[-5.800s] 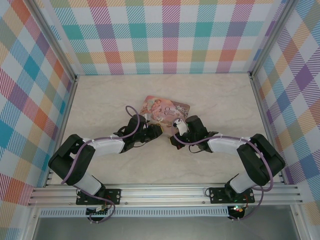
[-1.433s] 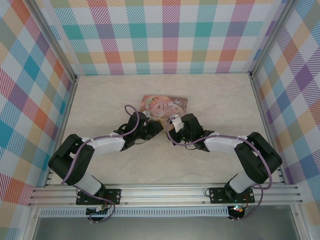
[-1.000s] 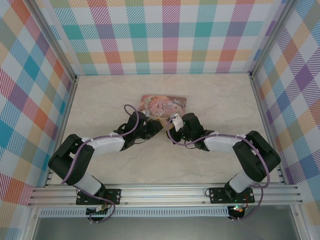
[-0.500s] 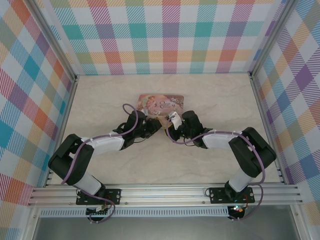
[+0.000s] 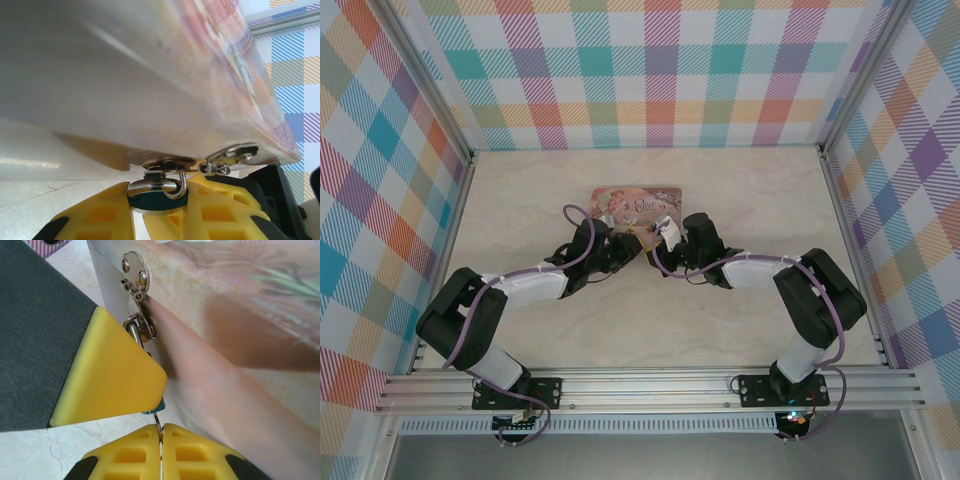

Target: Unlock the padlock with the key

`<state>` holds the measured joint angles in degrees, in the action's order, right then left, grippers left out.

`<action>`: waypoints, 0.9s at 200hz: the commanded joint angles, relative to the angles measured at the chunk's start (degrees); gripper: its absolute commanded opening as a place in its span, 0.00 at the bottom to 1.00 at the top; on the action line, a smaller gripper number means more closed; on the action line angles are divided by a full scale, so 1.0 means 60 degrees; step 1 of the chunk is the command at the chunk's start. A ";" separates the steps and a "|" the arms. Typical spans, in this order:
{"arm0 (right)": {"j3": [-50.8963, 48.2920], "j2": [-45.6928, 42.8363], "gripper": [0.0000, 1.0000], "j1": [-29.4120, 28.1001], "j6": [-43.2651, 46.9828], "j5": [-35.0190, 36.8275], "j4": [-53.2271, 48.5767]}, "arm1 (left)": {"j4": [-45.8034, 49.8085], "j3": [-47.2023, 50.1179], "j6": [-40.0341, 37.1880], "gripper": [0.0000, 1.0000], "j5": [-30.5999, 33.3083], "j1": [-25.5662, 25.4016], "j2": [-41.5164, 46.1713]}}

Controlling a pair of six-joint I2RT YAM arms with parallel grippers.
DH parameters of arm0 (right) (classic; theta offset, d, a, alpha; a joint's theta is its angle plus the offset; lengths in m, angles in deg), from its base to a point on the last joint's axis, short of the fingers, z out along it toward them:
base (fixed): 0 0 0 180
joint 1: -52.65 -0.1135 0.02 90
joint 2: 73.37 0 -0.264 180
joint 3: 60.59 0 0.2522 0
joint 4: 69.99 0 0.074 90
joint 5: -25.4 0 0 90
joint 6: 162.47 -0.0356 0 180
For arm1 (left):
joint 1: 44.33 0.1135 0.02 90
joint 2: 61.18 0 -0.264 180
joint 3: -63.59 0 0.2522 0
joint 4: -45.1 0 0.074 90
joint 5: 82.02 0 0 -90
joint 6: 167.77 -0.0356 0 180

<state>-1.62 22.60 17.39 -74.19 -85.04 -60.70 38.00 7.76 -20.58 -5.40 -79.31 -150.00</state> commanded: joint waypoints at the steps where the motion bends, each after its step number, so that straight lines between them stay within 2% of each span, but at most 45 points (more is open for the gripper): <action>1: 0.0613 -0.0111 0.08 -0.0005 -0.0901 -0.0249 0.1364 | 0.0211 -0.0055 -0.0083 0.10 -0.1515 -0.0365 -0.0207; 38: 0.0158 -0.0400 0.08 -0.0091 -0.1672 -0.0167 0.0480 | -0.0200 0.0011 0.0095 0.10 -0.1473 -0.0366 -0.0534; 88: -0.0431 -0.0440 0.08 -0.0157 -0.2835 -0.0123 0.0338 | -0.0564 0.0080 0.0308 0.10 -0.1444 -0.0432 -0.1035; 139: -0.0184 -0.0262 0.07 -0.0172 -0.3768 -0.0037 -0.0792 | -0.0904 0.0256 0.0401 0.30 -0.1148 -0.0439 -0.1173; 180: 0.0092 -0.0103 0.07 -0.0172 -0.4189 0.0028 -0.1581 | -0.0424 0.0537 0.0388 0.57 -0.0681 -0.0370 -0.0458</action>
<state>-4.18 22.16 16.62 -96.31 -83.80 -68.81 34.74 9.58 -18.81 -9.56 -81.23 -156.53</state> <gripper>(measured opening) 0.074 0.505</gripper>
